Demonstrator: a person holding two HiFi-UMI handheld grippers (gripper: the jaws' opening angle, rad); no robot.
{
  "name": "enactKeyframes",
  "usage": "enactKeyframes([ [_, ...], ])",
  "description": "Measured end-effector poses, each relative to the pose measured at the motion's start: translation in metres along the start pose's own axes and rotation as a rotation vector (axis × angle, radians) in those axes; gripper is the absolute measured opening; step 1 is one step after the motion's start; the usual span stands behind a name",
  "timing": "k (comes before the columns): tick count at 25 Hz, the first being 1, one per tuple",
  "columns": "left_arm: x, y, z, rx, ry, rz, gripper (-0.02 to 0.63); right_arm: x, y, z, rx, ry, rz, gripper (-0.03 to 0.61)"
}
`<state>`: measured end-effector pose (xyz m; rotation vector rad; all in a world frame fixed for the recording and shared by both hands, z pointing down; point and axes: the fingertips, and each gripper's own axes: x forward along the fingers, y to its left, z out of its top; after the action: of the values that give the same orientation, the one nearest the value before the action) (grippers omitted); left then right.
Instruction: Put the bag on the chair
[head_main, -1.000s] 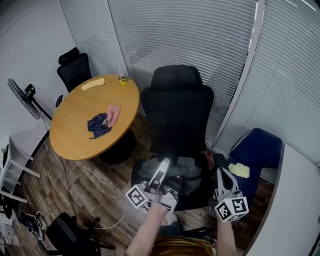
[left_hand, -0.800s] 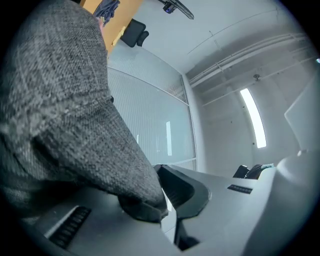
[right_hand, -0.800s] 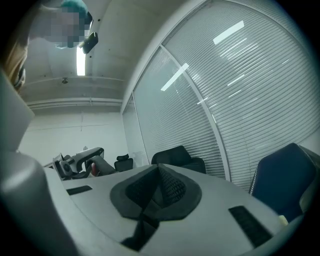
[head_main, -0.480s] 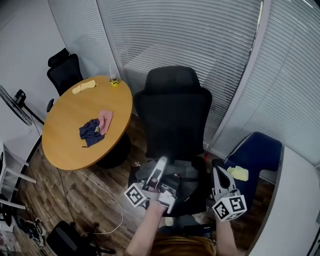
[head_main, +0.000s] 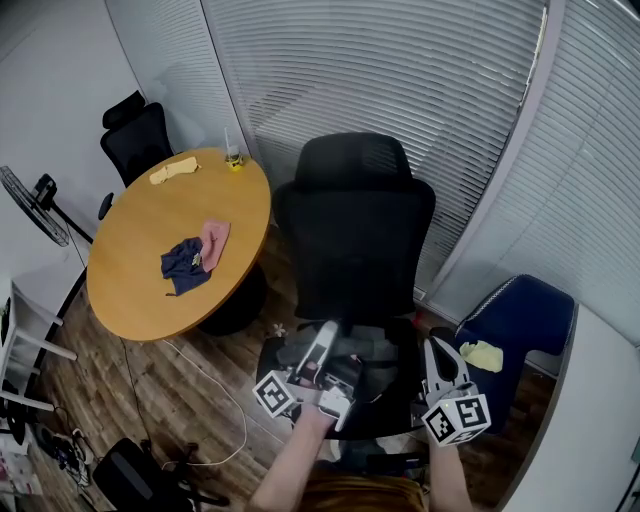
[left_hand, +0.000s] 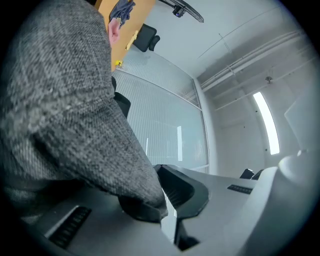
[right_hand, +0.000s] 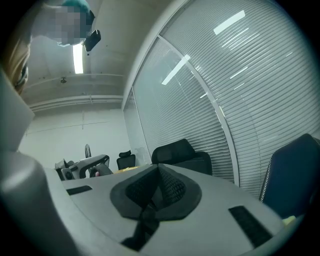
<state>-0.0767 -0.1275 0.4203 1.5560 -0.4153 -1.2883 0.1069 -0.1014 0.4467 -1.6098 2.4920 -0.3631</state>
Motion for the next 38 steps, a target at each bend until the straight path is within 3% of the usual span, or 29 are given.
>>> enactKeyframes([
  [9, 0.024, 0.044, 0.003, -0.021, 0.014, 0.053, 0.023, 0.021, -0.034, -0.011, 0.033, 0.046, -0.044, 0.011],
  [29, 0.043, 0.152, 0.048, -0.057, -0.075, 0.201, 0.023, 0.081, -0.084, -0.057, 0.05, 0.178, -0.039, 0.011],
  [38, 0.067, 0.184, 0.056, -0.033, -0.041, 0.201, 0.021, 0.102, -0.103, -0.075, 0.063, 0.214, -0.048, 0.011],
])
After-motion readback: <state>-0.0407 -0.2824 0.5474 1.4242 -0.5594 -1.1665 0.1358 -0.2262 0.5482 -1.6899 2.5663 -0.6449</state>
